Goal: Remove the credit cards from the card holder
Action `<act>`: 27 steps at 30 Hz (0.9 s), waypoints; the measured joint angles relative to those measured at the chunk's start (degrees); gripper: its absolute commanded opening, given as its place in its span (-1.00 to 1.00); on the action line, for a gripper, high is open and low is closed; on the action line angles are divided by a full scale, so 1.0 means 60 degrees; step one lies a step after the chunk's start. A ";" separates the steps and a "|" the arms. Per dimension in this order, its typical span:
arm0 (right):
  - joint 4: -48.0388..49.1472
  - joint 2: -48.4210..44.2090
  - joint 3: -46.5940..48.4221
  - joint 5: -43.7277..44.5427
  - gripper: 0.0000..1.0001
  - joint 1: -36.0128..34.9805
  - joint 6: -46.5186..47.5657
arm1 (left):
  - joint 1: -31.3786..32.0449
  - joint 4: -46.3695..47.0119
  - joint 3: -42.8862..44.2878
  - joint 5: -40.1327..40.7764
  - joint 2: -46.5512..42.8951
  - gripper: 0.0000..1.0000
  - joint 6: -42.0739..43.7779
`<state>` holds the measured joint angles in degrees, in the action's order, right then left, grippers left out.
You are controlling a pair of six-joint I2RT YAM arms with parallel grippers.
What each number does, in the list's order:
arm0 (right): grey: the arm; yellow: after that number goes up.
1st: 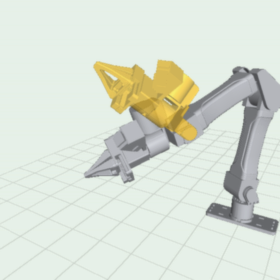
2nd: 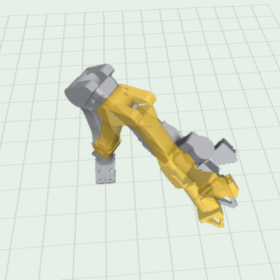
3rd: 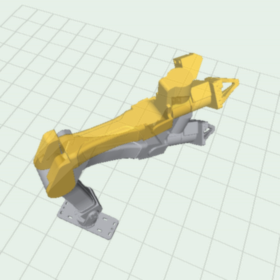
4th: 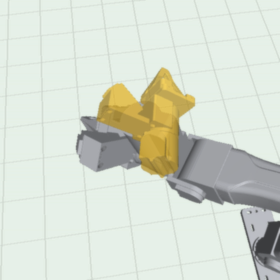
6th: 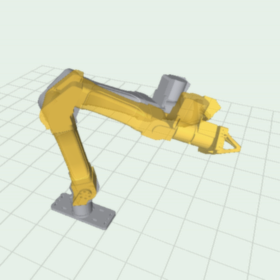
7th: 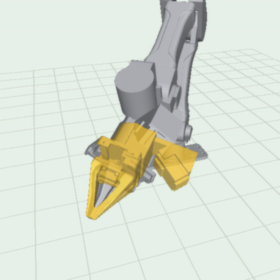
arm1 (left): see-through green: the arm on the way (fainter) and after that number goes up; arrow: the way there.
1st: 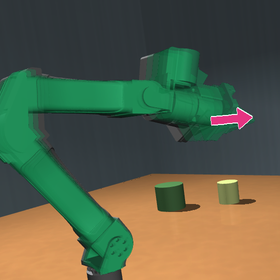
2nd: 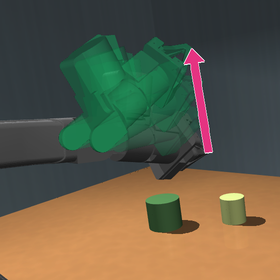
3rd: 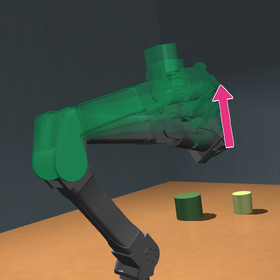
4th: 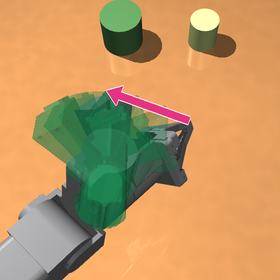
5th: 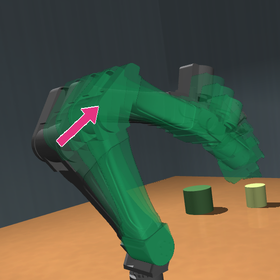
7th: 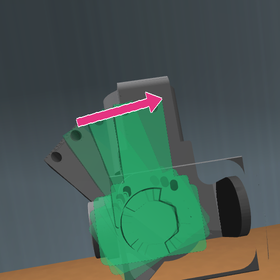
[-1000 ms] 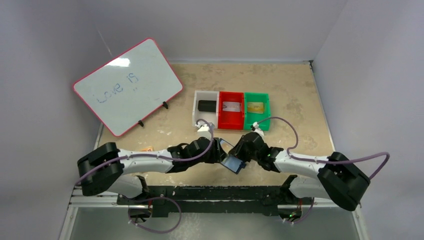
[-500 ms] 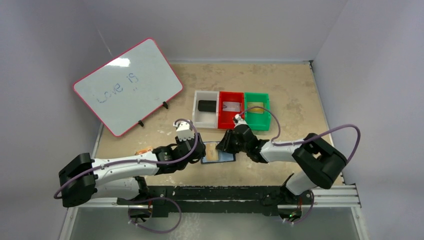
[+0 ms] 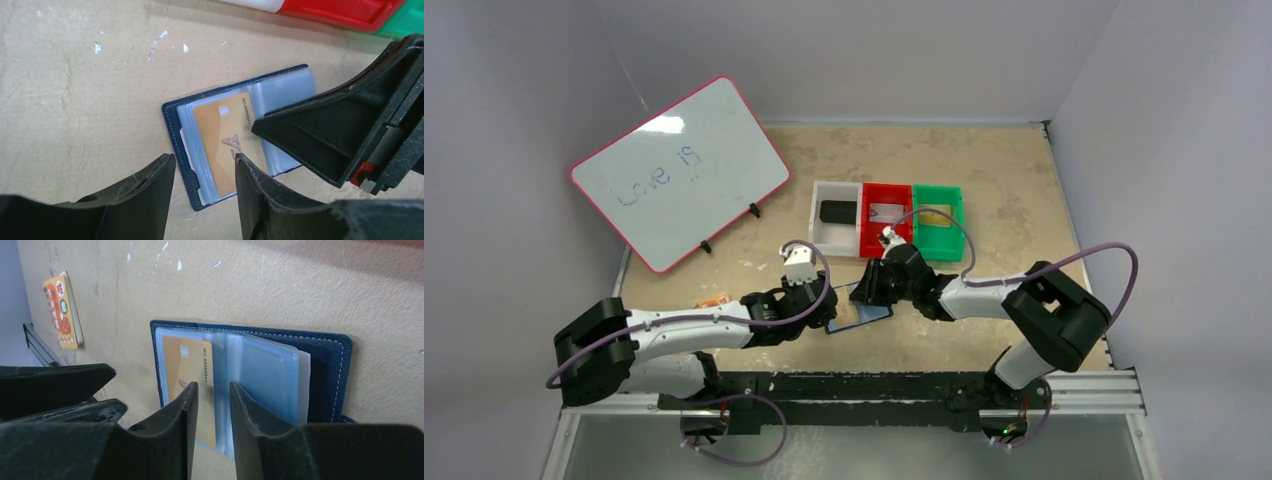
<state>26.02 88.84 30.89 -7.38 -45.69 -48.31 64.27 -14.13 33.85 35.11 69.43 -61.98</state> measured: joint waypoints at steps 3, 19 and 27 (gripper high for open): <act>-0.0095 -0.0062 0.0000 -0.0204 -0.39 0.0000 0.0131 | 0.0000 0.0299 0.0000 -0.0299 0.0408 -0.12 0.0000; 0.0109 -0.0069 -0.0157 -0.0648 -0.49 0.0000 -0.0055 | -0.0492 0.1537 -0.0117 -0.1621 0.1406 -0.24 -0.0084; 0.0106 -0.0062 -0.0171 -0.0739 -0.53 0.0000 -0.0069 | -0.0809 0.1818 -0.0346 -0.1923 0.1446 -0.27 -0.0310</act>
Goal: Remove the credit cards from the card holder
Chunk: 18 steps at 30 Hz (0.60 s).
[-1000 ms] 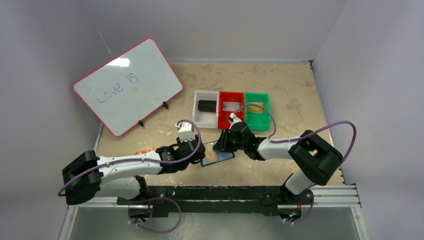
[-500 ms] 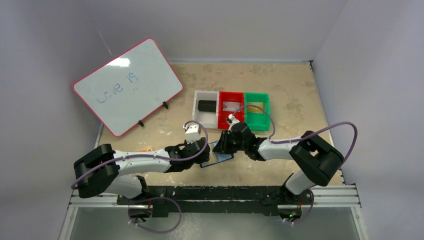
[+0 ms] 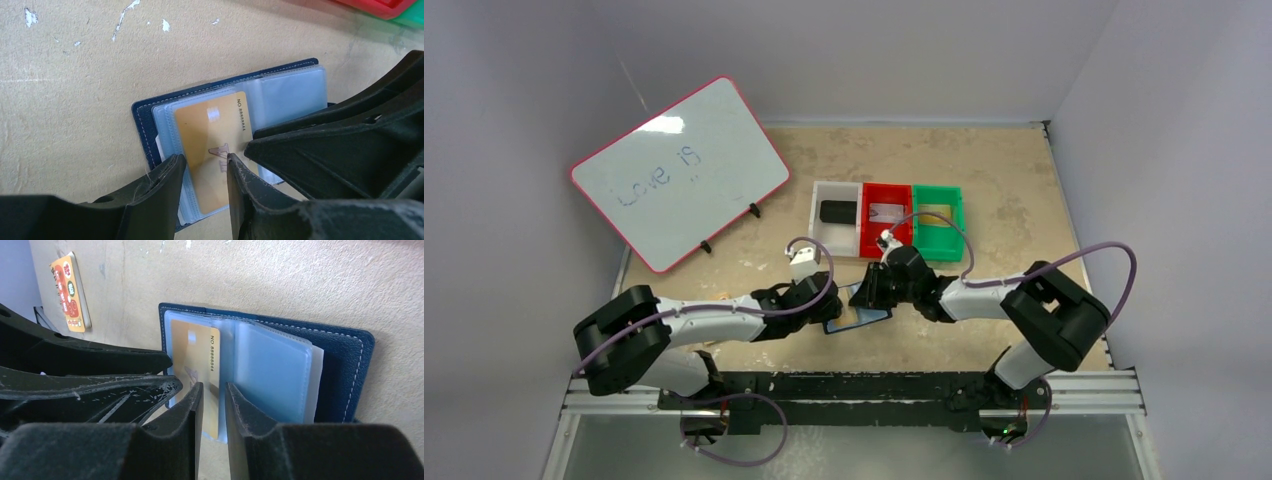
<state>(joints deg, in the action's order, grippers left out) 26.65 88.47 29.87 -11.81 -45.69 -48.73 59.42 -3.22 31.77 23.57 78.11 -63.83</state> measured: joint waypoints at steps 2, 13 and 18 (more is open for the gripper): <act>0.0076 0.0120 0.0007 -0.0073 -0.57 0.0000 -0.0004 | -0.0051 0.0117 -0.0047 -0.0084 0.0000 -0.31 -0.0015; 0.0710 0.0233 -0.0288 -0.0131 -1.00 0.0066 -0.0597 | -0.0273 0.0306 -0.0135 -0.0175 0.0117 -0.56 0.0036; 0.1056 0.0080 -0.0597 -0.0080 -1.00 0.0120 -0.1140 | -0.0273 0.0146 0.0044 0.0007 0.0288 -0.59 0.0248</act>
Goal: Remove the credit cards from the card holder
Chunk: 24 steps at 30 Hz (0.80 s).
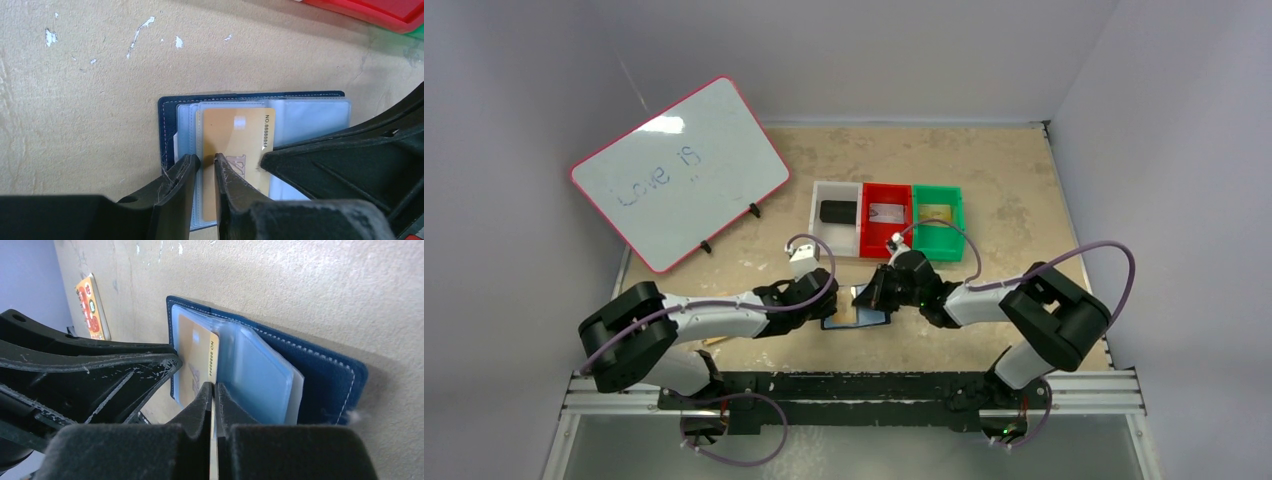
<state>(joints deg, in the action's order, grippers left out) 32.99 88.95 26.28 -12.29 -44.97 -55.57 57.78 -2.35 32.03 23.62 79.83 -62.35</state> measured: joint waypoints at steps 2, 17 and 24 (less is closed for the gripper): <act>0.0208 -0.0055 -0.0164 0.0033 -1.00 0.0066 -0.0211 | -0.0004 -0.0055 0.0055 0.0066 0.0036 -0.59 0.0084; 0.0947 -0.0656 -0.1104 -0.0087 -1.00 0.0572 -0.0794 | 0.0007 -0.0652 0.0299 0.0331 0.0124 -0.49 0.0616; 0.0856 -0.0641 -0.1104 -0.0087 -0.91 0.0572 -0.0834 | 0.0004 -0.1104 0.0375 0.0127 -0.0492 -0.36 0.1009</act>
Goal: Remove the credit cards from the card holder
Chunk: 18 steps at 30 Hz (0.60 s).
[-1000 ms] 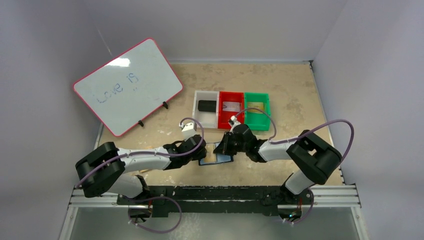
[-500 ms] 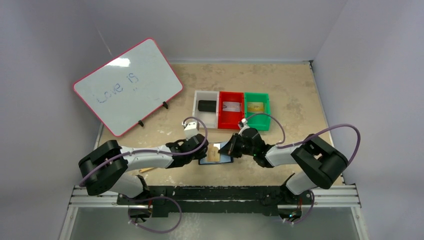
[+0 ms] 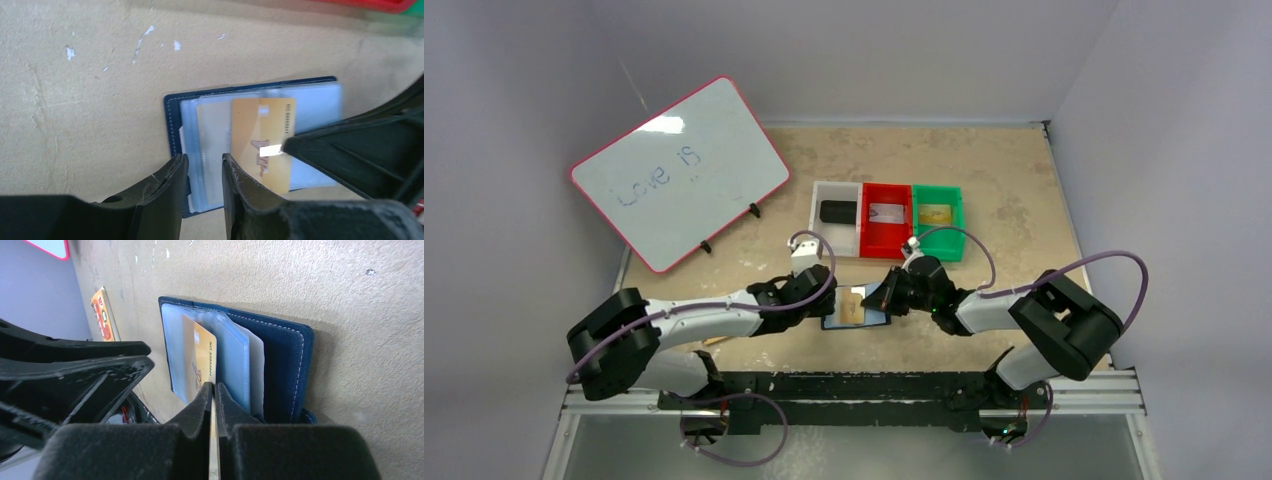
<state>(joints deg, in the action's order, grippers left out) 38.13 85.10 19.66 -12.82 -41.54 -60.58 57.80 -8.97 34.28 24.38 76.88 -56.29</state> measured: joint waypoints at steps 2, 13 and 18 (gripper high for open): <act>0.0000 0.0000 0.0000 0.0011 -0.90 0.0000 -0.0033 | 0.0000 0.0062 0.0102 -0.0109 -0.0219 -0.35 0.0106; -0.0015 0.0004 0.0000 0.0146 -0.72 0.0015 -0.0233 | 0.0000 0.1173 0.0073 -0.0973 0.0331 -0.49 0.0189; -0.0007 0.0022 0.0000 0.0146 -0.54 0.0033 -0.0255 | 0.0000 0.1636 -0.0186 -0.1381 0.0692 -0.64 0.0007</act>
<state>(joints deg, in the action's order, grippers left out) 38.09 85.23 19.66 -11.94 -41.34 -62.11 57.80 0.84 33.17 16.10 81.03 -56.25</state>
